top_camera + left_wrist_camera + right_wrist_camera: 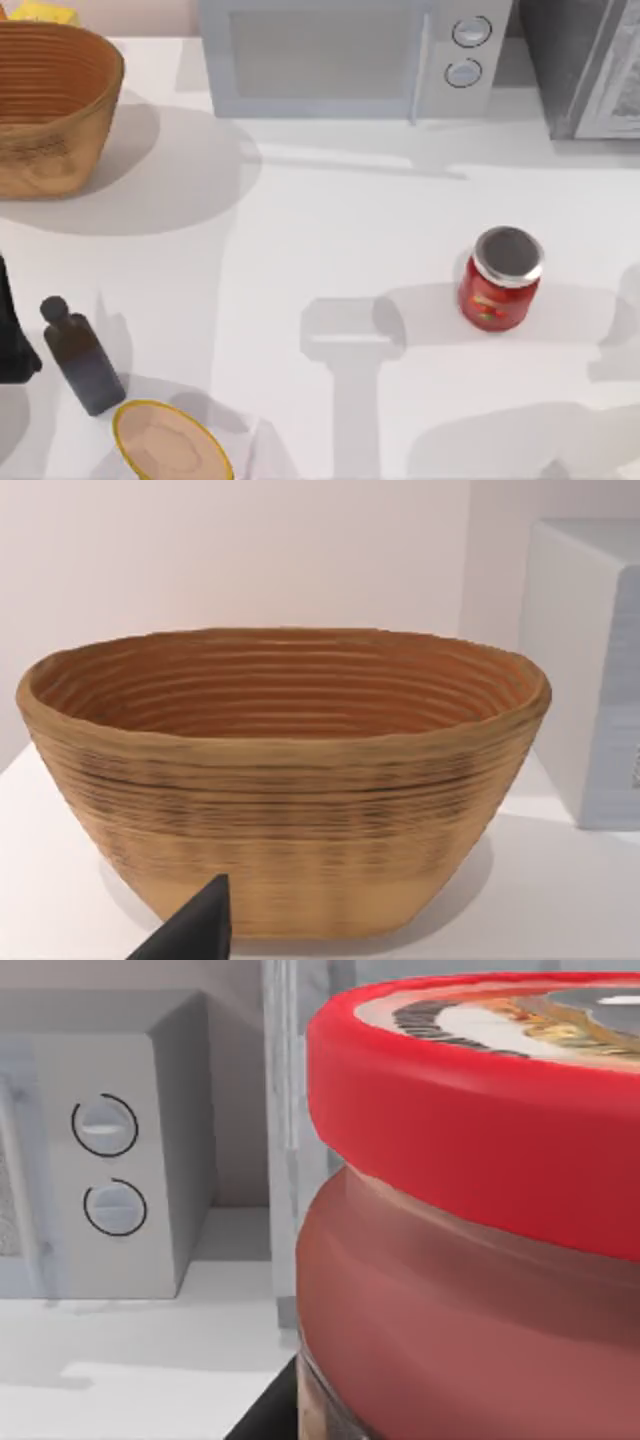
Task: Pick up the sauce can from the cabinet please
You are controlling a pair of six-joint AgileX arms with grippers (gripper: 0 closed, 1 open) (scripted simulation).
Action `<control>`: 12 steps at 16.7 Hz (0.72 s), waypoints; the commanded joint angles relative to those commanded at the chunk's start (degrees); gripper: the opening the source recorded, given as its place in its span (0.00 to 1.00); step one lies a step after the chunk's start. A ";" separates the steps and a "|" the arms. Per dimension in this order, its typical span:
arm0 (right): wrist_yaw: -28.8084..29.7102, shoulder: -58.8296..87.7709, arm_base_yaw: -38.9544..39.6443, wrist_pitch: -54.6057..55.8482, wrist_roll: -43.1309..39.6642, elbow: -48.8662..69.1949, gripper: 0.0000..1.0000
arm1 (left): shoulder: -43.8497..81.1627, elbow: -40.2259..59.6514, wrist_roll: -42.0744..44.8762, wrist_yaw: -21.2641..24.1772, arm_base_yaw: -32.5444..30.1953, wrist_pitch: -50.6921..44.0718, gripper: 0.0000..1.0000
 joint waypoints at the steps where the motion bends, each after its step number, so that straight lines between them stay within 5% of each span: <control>1: 0.00 0.00 0.00 0.00 0.00 0.00 0.00 | 0.00 0.00 0.00 0.00 0.00 0.00 1.00; 6: 0.08 2.03 1.05 1.57 0.15 0.79 0.00 | 0.00 0.00 0.00 0.00 0.00 0.00 1.00; 12: 0.63 21.65 9.31 17.59 0.38 7.65 0.00 | 0.00 0.00 0.00 0.00 0.00 0.00 1.00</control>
